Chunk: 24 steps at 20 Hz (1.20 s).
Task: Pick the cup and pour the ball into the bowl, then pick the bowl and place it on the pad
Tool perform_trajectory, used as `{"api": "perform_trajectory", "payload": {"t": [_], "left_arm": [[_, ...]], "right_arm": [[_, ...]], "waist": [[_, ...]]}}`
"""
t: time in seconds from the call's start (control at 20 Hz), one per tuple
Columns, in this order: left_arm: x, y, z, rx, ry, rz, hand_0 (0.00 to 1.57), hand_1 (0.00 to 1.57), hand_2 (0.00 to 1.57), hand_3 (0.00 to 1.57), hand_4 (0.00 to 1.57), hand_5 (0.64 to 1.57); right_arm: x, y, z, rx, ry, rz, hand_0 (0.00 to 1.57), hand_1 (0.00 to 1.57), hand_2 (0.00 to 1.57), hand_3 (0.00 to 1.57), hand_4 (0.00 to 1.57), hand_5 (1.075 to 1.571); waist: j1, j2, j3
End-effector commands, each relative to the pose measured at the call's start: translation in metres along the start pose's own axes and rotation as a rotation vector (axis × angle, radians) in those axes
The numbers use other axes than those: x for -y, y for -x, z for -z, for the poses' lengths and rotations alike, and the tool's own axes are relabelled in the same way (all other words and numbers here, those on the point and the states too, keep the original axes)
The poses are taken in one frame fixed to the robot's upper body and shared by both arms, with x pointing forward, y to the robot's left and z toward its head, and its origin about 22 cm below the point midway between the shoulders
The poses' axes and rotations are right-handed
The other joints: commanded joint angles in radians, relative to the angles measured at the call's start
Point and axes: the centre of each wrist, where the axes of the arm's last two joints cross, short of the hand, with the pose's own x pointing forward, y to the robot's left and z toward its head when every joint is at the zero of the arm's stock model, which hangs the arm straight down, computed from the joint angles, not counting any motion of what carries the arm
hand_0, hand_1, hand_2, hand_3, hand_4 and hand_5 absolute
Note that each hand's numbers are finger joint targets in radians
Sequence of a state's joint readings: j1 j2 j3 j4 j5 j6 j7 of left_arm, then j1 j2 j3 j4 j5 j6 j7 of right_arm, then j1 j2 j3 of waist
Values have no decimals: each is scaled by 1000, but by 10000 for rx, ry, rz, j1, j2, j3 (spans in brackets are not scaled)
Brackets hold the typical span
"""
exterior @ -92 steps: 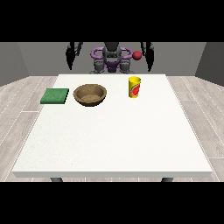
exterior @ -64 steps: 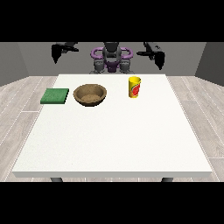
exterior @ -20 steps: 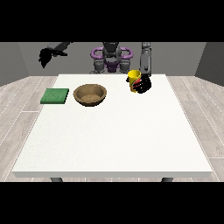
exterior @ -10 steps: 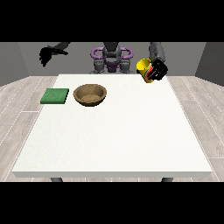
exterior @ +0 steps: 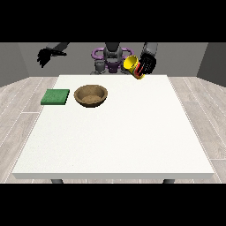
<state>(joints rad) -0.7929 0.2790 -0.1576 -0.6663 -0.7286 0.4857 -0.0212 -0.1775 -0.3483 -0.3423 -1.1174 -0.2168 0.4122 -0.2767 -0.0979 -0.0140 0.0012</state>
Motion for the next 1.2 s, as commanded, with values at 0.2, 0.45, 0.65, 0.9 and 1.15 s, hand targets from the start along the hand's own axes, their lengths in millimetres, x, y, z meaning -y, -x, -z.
{"api": "perform_trajectory", "payload": {"t": [0.2,0.45,0.65,0.9,1.15], "left_arm": [[17,-67,9,1419,160,3464,1553,1553,1571,1571,1571,1203],[39,-113,1,2685,454,5831,1501,1501,1571,1571,1380,1400],[71,-144,-27,3852,1129,7300,1498,1498,1571,1571,1571,1056],[63,-148,-14,5275,1037,10819,1522,1522,1571,1571,1510,1221],[75,-148,-28,6333,1158,12456,1457,1457,1571,1571,1509,1178]], "right_arm": [[12,11,-8,-646,217,199,0,0,0,0,0,1570],[7,10,-3,-493,-361,169,0,0,0,0,0,1571],[2,11,4,-321,-162,190,0,0,0,0,0,1571],[13,6,7,-305,-234,316,0,0,0,0,0,1570],[27,2,-1,-349,-41,111,0,0,0,0,0,1571]], "waist": [[-28,-678,16],[-523,-709,14],[-350,-632,4],[-368,-405,9],[-180,-579,-3]]}}
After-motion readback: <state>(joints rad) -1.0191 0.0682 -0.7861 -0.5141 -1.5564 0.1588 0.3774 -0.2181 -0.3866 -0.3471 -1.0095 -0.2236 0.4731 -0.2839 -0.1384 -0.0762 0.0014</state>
